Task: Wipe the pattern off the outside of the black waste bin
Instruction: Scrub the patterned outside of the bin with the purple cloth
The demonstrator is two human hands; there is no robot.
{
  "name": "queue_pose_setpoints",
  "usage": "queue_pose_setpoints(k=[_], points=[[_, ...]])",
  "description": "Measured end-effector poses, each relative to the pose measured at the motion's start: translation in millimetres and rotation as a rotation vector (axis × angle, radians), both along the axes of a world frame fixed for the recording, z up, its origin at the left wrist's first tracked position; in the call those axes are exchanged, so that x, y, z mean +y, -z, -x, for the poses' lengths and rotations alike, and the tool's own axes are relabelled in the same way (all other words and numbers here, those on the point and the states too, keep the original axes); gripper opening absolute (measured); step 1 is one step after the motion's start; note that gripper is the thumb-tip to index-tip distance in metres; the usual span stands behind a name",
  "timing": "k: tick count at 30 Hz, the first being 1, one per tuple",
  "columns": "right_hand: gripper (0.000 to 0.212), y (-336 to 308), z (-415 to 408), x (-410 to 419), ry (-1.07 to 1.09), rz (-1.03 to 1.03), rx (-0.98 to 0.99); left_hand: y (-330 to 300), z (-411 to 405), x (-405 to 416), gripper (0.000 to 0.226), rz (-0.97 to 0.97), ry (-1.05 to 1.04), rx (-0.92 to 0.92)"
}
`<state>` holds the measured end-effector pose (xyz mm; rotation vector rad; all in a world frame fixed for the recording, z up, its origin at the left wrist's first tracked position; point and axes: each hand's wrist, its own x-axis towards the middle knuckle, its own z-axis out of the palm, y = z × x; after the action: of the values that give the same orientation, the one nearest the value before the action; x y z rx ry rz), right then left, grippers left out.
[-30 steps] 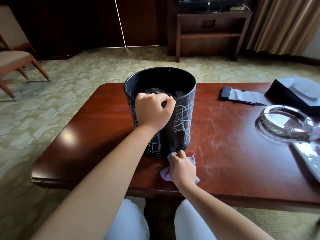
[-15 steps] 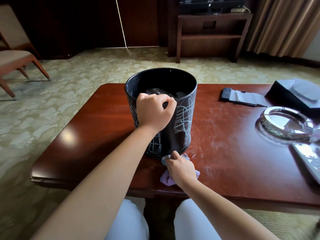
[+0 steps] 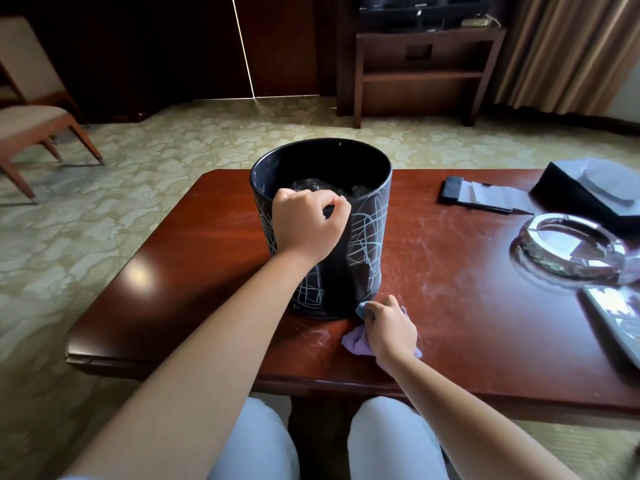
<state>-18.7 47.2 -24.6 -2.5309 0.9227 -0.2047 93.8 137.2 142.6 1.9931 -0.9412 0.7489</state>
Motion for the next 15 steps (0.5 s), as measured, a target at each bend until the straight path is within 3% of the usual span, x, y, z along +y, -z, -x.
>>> queue_pose_setpoints(k=[10,15], points=[[0.016,-17.6,-3.2,-7.2,0.325,-0.563,-0.407,0.6,-0.1,-0.6,0.041,-0.007,-0.007,-0.001],[0.012,-39.9,-12.7,3.1,0.353,-0.582,-0.649,-1.0,1.1,-0.1,0.041,-0.013,-0.014,0.000]])
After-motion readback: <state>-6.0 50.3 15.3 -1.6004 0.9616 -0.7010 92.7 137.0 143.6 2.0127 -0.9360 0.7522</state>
